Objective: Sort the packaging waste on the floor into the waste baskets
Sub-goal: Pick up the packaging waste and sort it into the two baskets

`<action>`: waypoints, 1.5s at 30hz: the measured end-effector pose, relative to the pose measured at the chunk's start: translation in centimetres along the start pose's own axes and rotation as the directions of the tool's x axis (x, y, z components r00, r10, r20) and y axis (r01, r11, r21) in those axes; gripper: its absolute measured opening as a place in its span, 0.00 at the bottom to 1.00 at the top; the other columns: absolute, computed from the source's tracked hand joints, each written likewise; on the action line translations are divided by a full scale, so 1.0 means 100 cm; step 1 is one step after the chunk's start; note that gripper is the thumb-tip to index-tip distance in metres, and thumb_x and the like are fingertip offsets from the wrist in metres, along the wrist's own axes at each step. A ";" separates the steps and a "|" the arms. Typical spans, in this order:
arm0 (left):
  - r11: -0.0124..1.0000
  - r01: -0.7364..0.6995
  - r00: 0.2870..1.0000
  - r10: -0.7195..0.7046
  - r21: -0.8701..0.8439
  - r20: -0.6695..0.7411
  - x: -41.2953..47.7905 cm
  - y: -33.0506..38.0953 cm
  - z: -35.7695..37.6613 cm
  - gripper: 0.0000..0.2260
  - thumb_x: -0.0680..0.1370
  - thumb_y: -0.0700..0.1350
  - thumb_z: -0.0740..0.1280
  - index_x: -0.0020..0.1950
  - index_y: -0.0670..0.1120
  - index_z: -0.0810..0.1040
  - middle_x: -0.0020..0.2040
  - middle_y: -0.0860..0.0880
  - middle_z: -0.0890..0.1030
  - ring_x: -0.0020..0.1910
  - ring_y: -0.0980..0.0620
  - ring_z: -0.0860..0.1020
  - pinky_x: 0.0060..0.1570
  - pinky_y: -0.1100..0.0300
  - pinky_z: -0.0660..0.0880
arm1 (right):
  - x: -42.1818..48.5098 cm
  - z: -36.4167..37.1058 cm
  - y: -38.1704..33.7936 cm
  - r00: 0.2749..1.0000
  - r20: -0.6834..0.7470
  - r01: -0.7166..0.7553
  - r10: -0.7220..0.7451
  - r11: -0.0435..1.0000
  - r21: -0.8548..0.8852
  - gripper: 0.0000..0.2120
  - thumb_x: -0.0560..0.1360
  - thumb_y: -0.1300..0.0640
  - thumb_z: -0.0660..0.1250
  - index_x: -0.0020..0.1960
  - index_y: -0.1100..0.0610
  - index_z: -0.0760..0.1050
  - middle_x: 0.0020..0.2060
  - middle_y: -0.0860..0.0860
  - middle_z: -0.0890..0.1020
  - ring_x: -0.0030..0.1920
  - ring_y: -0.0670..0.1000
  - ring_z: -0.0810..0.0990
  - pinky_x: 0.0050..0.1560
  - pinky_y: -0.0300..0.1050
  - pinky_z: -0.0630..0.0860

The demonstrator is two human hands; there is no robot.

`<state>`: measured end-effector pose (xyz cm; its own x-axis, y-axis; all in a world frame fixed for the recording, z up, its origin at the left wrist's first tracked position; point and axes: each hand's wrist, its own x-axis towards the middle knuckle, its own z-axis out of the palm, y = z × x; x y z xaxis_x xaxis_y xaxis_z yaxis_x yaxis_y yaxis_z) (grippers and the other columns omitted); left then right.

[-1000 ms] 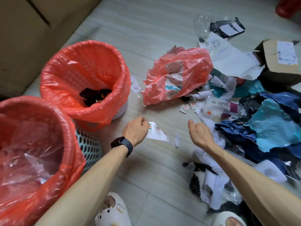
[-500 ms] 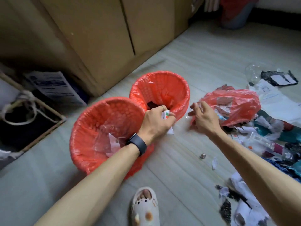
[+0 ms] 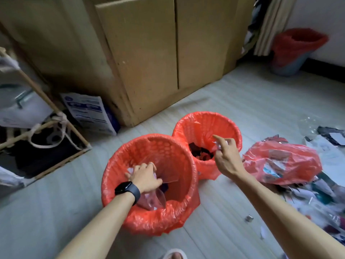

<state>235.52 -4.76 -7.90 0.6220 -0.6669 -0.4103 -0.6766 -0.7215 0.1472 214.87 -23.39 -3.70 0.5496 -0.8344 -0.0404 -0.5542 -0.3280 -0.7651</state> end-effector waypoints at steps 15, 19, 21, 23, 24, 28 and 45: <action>0.982 -0.098 0.959 0.050 0.161 0.280 0.048 -0.014 0.050 0.40 0.63 0.69 0.64 0.73 0.59 0.61 0.72 0.50 0.69 0.72 0.43 0.64 0.66 0.33 0.60 | 0.037 0.040 0.055 0.983 0.164 0.166 -0.082 0.781 -0.602 0.24 0.81 0.42 0.55 0.73 0.50 0.68 0.75 0.50 0.67 0.79 0.55 0.56 0.76 0.57 0.55; 0.983 -0.105 0.953 0.055 0.152 0.298 0.037 0.001 0.021 0.43 0.61 0.70 0.68 0.74 0.59 0.63 0.71 0.51 0.71 0.73 0.43 0.65 0.70 0.32 0.53 | 0.025 0.027 0.052 0.973 0.123 0.232 -0.197 0.798 -0.556 0.14 0.77 0.48 0.63 0.60 0.52 0.78 0.61 0.50 0.81 0.70 0.56 0.71 0.67 0.56 0.69; 0.986 -0.116 0.960 0.081 0.116 0.268 0.021 0.017 -0.008 0.37 0.66 0.66 0.70 0.73 0.59 0.65 0.71 0.53 0.72 0.72 0.46 0.66 0.70 0.35 0.52 | 0.012 0.011 0.048 0.966 0.135 0.258 -0.219 0.814 -0.520 0.16 0.75 0.49 0.62 0.59 0.53 0.78 0.58 0.51 0.82 0.66 0.57 0.74 0.65 0.54 0.71; 0.977 -0.208 0.969 0.201 0.040 0.141 0.008 0.033 -0.035 0.28 0.71 0.61 0.70 0.70 0.55 0.71 0.68 0.52 0.75 0.68 0.48 0.72 0.69 0.46 0.64 | -0.006 -0.011 0.045 0.969 0.120 0.248 -0.217 0.837 -0.487 0.17 0.74 0.49 0.61 0.60 0.54 0.78 0.58 0.52 0.81 0.63 0.58 0.75 0.62 0.53 0.73; 0.963 -0.271 0.960 0.271 -0.009 0.066 -0.002 0.044 -0.043 0.24 0.73 0.57 0.69 0.68 0.54 0.73 0.66 0.50 0.78 0.66 0.48 0.74 0.66 0.51 0.69 | -0.022 -0.024 0.050 0.976 0.089 0.218 -0.200 0.855 -0.470 0.16 0.75 0.51 0.63 0.61 0.54 0.77 0.58 0.53 0.81 0.62 0.59 0.75 0.62 0.53 0.73; 0.848 -0.437 0.896 0.378 -0.301 -0.234 -0.044 0.110 -0.063 0.19 0.76 0.48 0.67 0.67 0.51 0.72 0.58 0.51 0.80 0.57 0.51 0.78 0.61 0.56 0.73 | -0.076 -0.072 0.073 0.996 0.002 0.083 -0.090 0.903 -0.421 0.16 0.76 0.54 0.65 0.63 0.54 0.76 0.61 0.54 0.79 0.63 0.58 0.73 0.62 0.51 0.71; 0.559 -0.798 0.568 0.573 0.225 0.591 -0.110 0.321 0.217 0.23 0.79 0.53 0.63 0.72 0.46 0.68 0.70 0.40 0.68 0.65 0.39 0.72 0.63 0.46 0.71 | -0.273 -0.130 0.305 0.764 0.011 -0.595 0.645 0.711 -0.375 0.25 0.79 0.48 0.61 0.72 0.56 0.64 0.66 0.58 0.72 0.61 0.59 0.75 0.58 0.53 0.74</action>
<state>198.40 -16.59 -18.23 -0.2675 -0.6818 -0.6809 -0.9632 0.1709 0.2072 174.81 -16.36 -17.58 0.0693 -0.8440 -0.5318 -0.9554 0.0973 -0.2790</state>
